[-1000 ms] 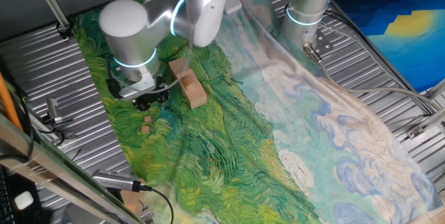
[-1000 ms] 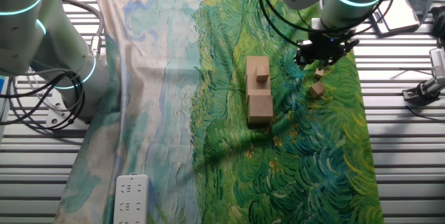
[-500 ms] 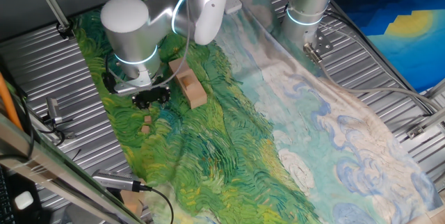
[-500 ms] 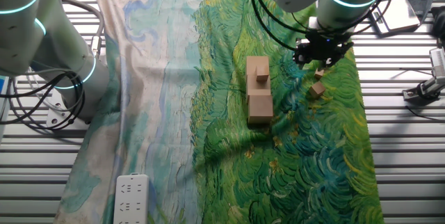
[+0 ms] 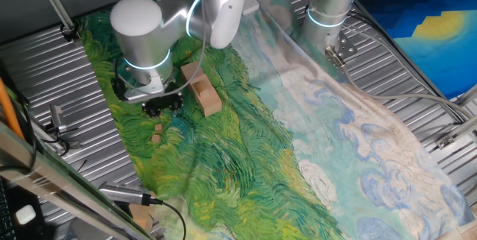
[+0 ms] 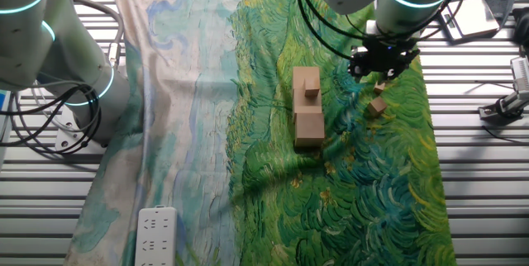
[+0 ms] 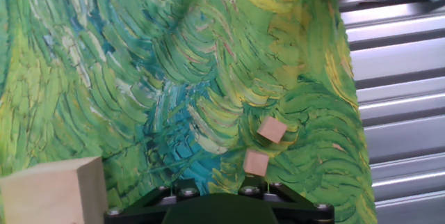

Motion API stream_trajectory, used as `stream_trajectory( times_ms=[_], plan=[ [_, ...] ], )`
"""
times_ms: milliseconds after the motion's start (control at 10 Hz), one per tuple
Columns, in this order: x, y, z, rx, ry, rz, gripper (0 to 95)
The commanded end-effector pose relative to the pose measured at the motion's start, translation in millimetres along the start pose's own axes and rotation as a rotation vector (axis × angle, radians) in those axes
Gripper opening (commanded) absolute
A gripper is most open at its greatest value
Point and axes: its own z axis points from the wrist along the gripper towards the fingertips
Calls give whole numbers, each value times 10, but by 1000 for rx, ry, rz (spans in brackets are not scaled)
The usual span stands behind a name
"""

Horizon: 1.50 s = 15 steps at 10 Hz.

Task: Stack the blocks into a pyramid shape

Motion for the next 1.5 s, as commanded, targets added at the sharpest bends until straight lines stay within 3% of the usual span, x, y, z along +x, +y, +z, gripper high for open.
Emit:
stream_trajectory(
  times_ms=[100, 200, 600, 800, 900, 1200, 1500],
  plan=[
    [125, -63, 62, -2, -15, -70, 380],
    [190, -84, 82, -3, -34, -107, 380],
    [407, -109, 114, 12, -35, -257, 380],
    [447, -124, 169, 38, -19, -337, 380],
    [462, -134, 205, 41, -23, -354, 570],
    [477, -175, 304, 59, -29, -392, 570],
    [466, -238, 316, 61, -32, -387, 570]
  ],
)
